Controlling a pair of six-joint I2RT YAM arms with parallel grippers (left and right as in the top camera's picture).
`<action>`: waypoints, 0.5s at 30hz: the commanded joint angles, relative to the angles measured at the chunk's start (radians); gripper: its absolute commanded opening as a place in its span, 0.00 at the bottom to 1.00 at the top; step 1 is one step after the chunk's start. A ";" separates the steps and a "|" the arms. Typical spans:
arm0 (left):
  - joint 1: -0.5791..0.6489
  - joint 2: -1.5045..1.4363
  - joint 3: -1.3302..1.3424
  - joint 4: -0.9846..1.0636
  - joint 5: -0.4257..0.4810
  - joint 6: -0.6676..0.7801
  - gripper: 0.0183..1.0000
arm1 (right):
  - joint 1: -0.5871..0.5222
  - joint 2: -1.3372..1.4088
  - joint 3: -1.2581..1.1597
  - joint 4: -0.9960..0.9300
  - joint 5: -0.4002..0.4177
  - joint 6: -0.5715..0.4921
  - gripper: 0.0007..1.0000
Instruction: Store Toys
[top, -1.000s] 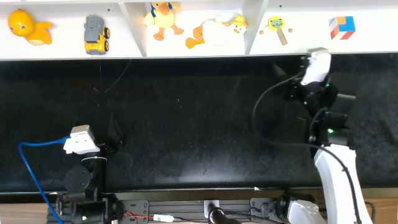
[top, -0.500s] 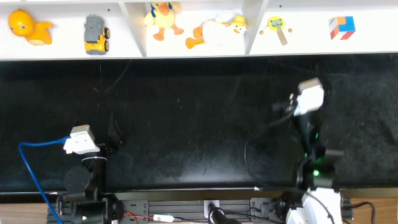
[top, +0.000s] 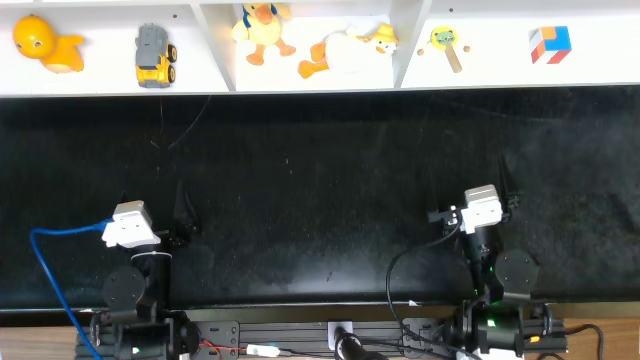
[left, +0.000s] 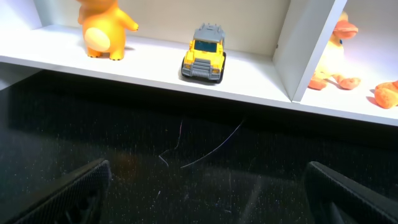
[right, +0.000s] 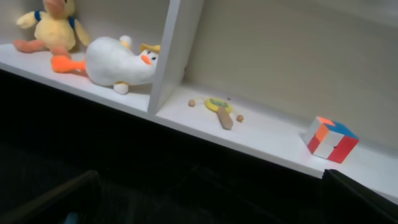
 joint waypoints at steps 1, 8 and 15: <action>-0.002 -0.010 -0.007 0.005 -0.001 -0.004 1.00 | 0.003 -0.057 -0.013 -0.043 0.026 -0.005 1.00; -0.002 -0.010 -0.007 0.005 -0.001 -0.004 1.00 | 0.003 -0.200 -0.013 -0.206 0.031 -0.002 0.99; -0.002 -0.010 -0.007 0.005 -0.001 -0.003 1.00 | 0.003 -0.306 -0.013 -0.285 0.050 0.072 1.00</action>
